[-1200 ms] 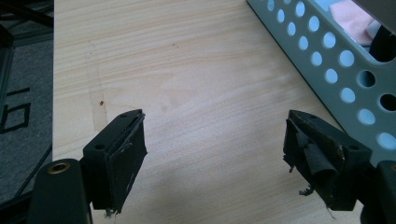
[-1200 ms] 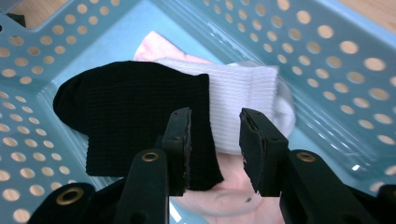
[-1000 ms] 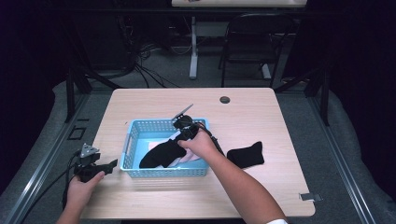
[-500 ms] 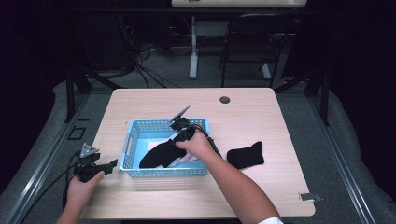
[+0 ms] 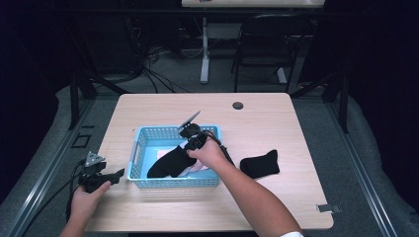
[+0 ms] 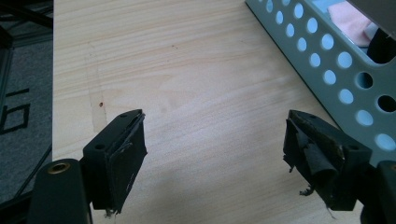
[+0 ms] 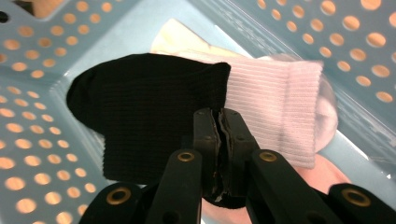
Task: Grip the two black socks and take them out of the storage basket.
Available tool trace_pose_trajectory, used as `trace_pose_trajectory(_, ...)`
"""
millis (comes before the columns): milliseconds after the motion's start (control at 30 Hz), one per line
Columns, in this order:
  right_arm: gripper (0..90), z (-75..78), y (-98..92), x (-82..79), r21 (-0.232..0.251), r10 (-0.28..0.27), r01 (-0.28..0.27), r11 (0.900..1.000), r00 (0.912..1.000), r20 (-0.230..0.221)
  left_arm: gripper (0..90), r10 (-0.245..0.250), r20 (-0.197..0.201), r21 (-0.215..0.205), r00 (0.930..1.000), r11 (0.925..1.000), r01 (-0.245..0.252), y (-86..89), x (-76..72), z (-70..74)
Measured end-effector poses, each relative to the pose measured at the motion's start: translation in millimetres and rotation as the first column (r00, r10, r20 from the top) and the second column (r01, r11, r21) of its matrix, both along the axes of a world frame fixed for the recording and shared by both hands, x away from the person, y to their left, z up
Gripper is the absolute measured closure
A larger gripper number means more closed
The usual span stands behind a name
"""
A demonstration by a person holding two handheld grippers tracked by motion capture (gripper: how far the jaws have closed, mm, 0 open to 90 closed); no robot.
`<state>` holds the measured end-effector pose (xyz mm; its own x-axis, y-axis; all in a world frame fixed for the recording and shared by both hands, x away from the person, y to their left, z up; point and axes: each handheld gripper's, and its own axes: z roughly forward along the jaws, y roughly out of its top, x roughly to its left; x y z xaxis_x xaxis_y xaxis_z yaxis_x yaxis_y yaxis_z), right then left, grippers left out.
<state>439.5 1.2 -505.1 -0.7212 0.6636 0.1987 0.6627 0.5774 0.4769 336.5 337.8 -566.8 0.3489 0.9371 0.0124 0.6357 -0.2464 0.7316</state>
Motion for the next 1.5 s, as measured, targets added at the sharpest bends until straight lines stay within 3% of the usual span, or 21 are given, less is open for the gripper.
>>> trace_pose_trajectory(333,87.1,22.6,5.4,-9.7,0.018,0.048,-0.048,0.999,0.9985,0.025,20.9,0.0,0.0,-0.001,1.0,1.0,0.0,0.0,0.2,-0.4)
trace_pose_trajectory(533,87.3,43.5,8.5,-15.6,0.033,0.068,-0.07,0.997,0.9963,0.052,20.9,-0.001,0.0,0.0,1.0,1.0,0.001,0.0,0.1,-0.5)
trace_pose_trajectory(600,87.4,51.7,8.3,-17.0,0.018,0.088,-0.09,0.996,0.9938,0.067,20.9,0.001,-0.001,-0.001,1.0,1.0,-0.001,0.2,0.0,-0.5)
trace_pose_trajectory(667,87.4,58.7,8.6,-19.4,0.041,0.08,-0.084,0.996,0.9937,0.078,20.9,0.003,-0.001,-0.002,1.0,1.0,-0.003,0.3,0.0,-0.6)
trace_pose_trajectory(933,87.6,93.5,4.8,-29.0,0.029,0.117,-0.123,0.992,0.9828,0.142,20.9,0.001,-0.001,0.0,1.0,1.0,-0.001,0.2,0.1,-0.7)
trace_pose_trajectory(1500,87.6,137.1,-15.6,-39.7,0.046,0.105,-0.118,0.992,0.9712,0.214,20.9,0.001,-0.001,0.001,1.0,1.0,-0.001,0.1,0.0,-0.6)
